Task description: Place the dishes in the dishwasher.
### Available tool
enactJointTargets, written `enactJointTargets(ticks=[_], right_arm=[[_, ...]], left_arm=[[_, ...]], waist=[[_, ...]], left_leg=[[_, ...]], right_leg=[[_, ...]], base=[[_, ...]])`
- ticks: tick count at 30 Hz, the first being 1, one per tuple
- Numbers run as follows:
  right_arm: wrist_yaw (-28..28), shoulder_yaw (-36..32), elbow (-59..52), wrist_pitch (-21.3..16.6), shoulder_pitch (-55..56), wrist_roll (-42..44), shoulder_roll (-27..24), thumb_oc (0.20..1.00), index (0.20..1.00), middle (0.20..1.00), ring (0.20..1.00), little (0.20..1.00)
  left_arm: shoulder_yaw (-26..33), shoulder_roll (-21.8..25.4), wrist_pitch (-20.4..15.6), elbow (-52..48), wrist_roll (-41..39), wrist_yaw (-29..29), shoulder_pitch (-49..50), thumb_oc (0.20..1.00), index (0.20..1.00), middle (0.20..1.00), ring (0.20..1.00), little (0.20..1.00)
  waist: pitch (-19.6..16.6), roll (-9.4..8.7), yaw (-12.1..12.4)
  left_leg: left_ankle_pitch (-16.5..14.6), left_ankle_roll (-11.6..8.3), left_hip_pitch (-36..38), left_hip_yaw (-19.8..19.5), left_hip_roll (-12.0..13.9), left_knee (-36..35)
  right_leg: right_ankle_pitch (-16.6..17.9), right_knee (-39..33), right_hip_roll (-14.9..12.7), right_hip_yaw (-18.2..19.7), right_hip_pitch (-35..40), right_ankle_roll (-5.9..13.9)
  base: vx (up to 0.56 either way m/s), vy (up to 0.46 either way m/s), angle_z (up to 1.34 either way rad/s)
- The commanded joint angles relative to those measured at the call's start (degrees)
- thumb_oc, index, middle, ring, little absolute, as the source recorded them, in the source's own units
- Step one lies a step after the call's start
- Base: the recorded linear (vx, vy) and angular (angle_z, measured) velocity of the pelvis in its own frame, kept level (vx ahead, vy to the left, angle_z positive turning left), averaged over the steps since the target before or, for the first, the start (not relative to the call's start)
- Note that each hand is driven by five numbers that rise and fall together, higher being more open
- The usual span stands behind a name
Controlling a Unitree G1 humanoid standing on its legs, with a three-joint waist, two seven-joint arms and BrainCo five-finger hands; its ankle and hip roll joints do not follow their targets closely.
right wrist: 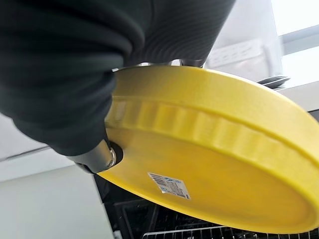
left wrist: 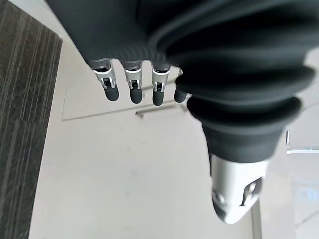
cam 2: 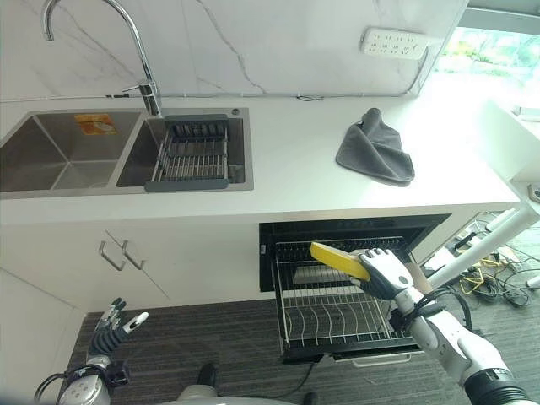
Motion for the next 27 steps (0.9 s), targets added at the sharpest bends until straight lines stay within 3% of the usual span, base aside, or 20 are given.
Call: enactJointTargets(ticks=[1, 4, 10, 12, 14, 21, 27], right_arm=[[-8.94, -0.67, -2.26, 1.86, -9.34, -1.64, -1.71, 0.200, 0.200, 0.200, 0.200, 0.200], [-14.22, 1.50, 2.40, 3.64, -13.21, -4.07, -1.97, 0.200, 0.200, 0.200, 0.200, 0.200], [-17.54, 4.69, 9.58, 5.58, -16.26, -5.82, -1.24, 0.200, 0.200, 0.200, 0.200, 0.200], [-17.30, 5.68, 10.41, 5.99, -16.94, -6.79, -1.03, 0.200, 0.200, 0.200, 0.200, 0.200], [-18.32, 8.59, 12.55, 8.70, -18.07, -11.83, -0.35, 0.200, 0.200, 0.200, 0.200, 0.200], [-17.38, 14.89, 20.81, 14.70, -21.04, -14.62, 3.84, 0.200, 0.200, 0.200, 0.200, 0.200], [-16.93, 15.40, 24.42, 15.44, -20.60, -13.45, 5.26, 0.200, 0.200, 0.200, 0.200, 0.200]], left_arm=[[-0.32, 4.20, -5.30, -3.29, 2.38, 4.03, -4.39, 1.000, 1.000, 1.000, 1.000, 1.000], [-1.12, 5.44, -6.53, -2.08, 3.26, 6.96, -6.44, 1.000, 1.000, 1.000, 1.000, 1.000], [-0.19, 5.60, -7.90, -2.61, 5.04, 10.29, -5.52, 1.000, 1.000, 1.000, 1.000, 1.000], [-0.17, 5.79, -7.64, -3.38, 5.67, 10.39, -4.98, 1.000, 1.000, 1.000, 1.000, 1.000], [-0.30, 6.35, -8.03, -3.95, 6.60, 10.39, -3.92, 1.000, 1.000, 1.000, 1.000, 1.000], [-2.12, 7.73, -7.87, -6.31, 9.40, 11.61, -1.77, 1.000, 1.000, 1.000, 1.000, 1.000], [-1.89, 8.00, -8.41, -6.62, 10.00, 12.16, -0.83, 1.000, 1.000, 1.000, 1.000, 1.000]], waist=[[5.29, -1.51, 1.63], [7.82, -0.56, 1.58], [9.47, -0.20, 2.86], [9.75, -0.07, 3.25], [9.89, 0.22, 4.05], [10.10, 0.93, 6.14], [10.95, 1.68, 6.61]], left_leg=[[-10.78, -0.06, -3.02, -3.16, 1.83, 15.88], [-14.04, -0.12, -6.77, -4.82, 2.18, 23.15], [-17.55, 0.38, -9.83, -5.94, 1.34, 30.20], [-17.68, 0.36, -9.99, -6.06, 1.19, 30.91], [-17.83, 0.35, -9.70, -6.08, 1.08, 31.64], [-16.14, 0.11, -7.86, -5.85, 1.43, 31.71], [-15.87, 0.14, -8.45, -6.20, 1.47, 33.79]], right_leg=[[-7.53, 11.84, -4.09, -2.60, -1.61, -0.01], [-11.03, 20.27, -5.47, -1.55, -6.55, -0.81], [-13.10, 27.51, -7.14, -1.51, -9.33, -1.68], [-13.21, 28.42, -7.37, -1.72, -9.38, -1.74], [-13.47, 29.30, -7.79, -2.24, -8.71, -1.64], [-13.50, 29.12, -7.48, -3.36, -5.82, -1.55], [-14.39, 31.56, -7.85, -3.53, -5.77, -1.95]], base=[[-0.07, 0.024, 0.03], [-0.06, 0.034, 0.07], [0.03, 0.020, 0.05], [0.07, 0.017, 0.03], [0.11, 0.022, 0.07], [0.12, 0.008, 0.04], [0.06, 0.009, 0.01]])
